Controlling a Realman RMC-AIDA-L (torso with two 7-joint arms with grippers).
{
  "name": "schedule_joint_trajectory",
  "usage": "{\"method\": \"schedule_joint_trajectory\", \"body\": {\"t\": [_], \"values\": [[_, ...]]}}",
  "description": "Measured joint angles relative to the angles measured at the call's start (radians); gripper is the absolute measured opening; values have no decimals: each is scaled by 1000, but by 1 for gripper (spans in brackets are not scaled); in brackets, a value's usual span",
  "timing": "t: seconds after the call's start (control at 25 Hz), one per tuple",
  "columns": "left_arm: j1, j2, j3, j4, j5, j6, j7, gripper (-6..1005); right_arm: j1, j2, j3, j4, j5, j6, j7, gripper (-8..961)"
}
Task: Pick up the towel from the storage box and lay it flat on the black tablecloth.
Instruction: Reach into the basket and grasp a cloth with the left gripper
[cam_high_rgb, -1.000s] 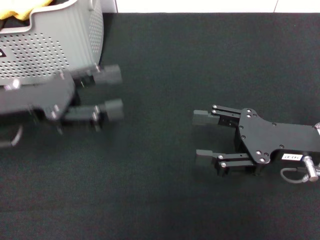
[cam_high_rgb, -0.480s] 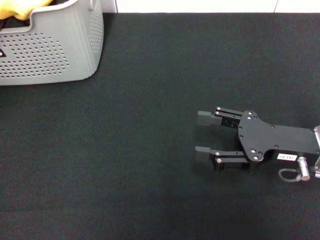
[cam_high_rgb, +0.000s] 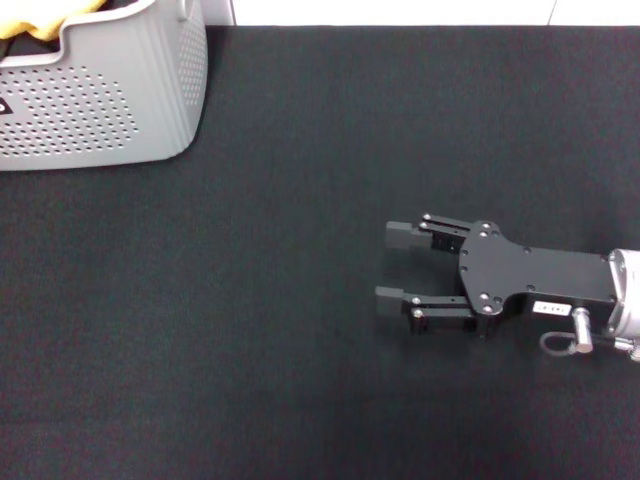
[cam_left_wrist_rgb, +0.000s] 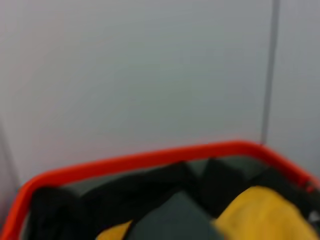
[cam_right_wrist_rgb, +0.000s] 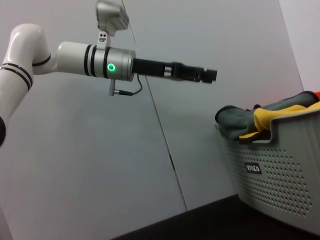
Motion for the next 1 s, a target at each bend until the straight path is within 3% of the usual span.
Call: {"method": "schedule_joint_trajectory", "body": {"t": [0.36, 0.56, 1.0], "values": [[-76, -6, 9, -144, 249, -84, 1, 841, 2, 15, -2, 4, -13, 35, 2, 814], [-99, -1, 12, -196, 256, -92, 14, 842, -5, 16, -2, 5, -15, 37, 2, 814], [-109, 0, 34, -218, 256, -100, 5, 726, -8, 24, -2, 5, -19, 55, 4, 813]]}}
